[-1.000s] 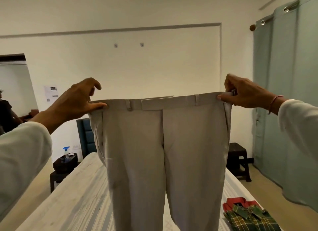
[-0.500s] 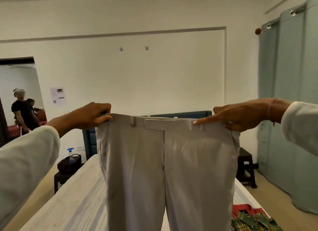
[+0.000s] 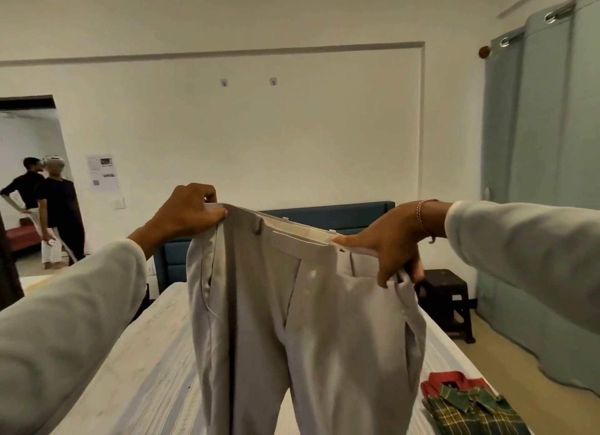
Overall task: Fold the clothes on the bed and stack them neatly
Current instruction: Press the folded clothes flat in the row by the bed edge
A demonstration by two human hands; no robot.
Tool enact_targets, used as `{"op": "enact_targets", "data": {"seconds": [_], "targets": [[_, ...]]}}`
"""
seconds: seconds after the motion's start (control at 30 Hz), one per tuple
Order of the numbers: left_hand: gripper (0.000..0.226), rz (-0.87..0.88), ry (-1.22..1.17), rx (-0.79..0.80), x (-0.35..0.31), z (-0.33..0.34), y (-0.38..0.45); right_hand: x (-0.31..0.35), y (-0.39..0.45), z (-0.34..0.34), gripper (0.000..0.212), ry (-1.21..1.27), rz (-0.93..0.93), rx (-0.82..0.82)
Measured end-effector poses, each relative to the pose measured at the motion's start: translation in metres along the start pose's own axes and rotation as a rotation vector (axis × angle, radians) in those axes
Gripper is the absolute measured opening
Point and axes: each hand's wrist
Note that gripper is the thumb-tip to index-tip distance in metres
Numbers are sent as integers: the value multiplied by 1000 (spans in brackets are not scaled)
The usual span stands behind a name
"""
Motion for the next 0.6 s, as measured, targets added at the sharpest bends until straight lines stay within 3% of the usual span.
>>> {"op": "enact_targets", "data": {"seconds": [0.13,0.23,0.33,0.47,0.6], "targets": [[20,-101,5,-68,4,7,-4,0,5,11,101,123,-167,-121],[20,-137,-3,-71,16,5,-5,7,-6,28,91,-59,-223,-143],[20,-113,-27,-18,28,1,-7,3,-12,43,98,-124,-246,-125],[16,-8,-35,26,30,3,-7,-12,-12,47,102,-391,-232,-218],[18,66,-42,30,21,8,0,-25,2,51,72,-310,-190,-336]]}}
Point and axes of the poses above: each hand's wrist, its own y-axis towards the middle knuckle, its own z-axis out of the palm, x = y × z, and after that the axes turned 3 degrees about x, right-handed
